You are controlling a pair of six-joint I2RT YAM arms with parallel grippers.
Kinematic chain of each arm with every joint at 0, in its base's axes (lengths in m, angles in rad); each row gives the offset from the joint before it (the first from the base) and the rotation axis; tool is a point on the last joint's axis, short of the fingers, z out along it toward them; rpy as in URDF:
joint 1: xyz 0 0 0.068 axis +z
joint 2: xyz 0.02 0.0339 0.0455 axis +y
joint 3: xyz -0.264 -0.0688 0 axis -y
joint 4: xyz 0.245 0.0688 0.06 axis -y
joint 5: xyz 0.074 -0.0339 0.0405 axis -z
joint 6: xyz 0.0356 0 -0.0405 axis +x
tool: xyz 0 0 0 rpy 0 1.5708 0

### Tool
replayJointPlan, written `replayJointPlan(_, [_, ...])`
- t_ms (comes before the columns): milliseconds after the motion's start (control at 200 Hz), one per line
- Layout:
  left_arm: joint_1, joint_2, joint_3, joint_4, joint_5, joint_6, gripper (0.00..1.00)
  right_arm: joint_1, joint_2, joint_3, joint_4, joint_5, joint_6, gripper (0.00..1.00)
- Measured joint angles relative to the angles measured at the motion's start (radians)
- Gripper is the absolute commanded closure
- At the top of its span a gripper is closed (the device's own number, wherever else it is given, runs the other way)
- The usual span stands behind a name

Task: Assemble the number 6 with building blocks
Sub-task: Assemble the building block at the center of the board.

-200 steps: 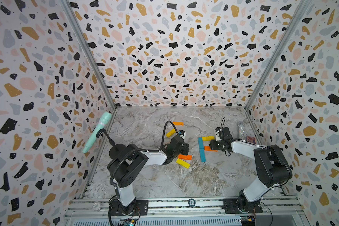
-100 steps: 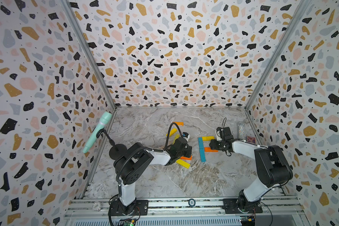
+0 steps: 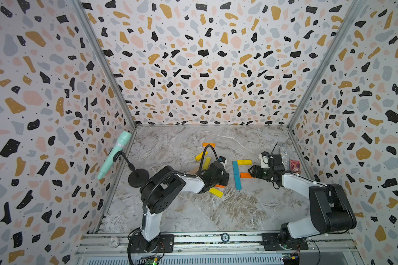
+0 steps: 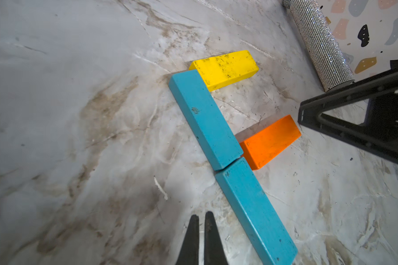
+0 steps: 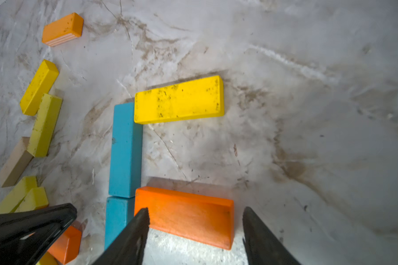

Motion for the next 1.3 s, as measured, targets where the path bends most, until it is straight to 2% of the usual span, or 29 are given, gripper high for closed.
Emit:
replayJointPlan(471, [-0.003, 0.045, 0.024, -0.021, 0.015, -0.010, 1.00, -0.008, 0.015, -0.054, 0.091, -0.055, 0.031, 0.35])
replayJointPlan(1297, [-0.009, 0.079, 0.056, 0.006, 0.086, -0.002, 1.00, -0.008, 0.047, -0.073, 0.160, -0.074, 0.057, 0.35])
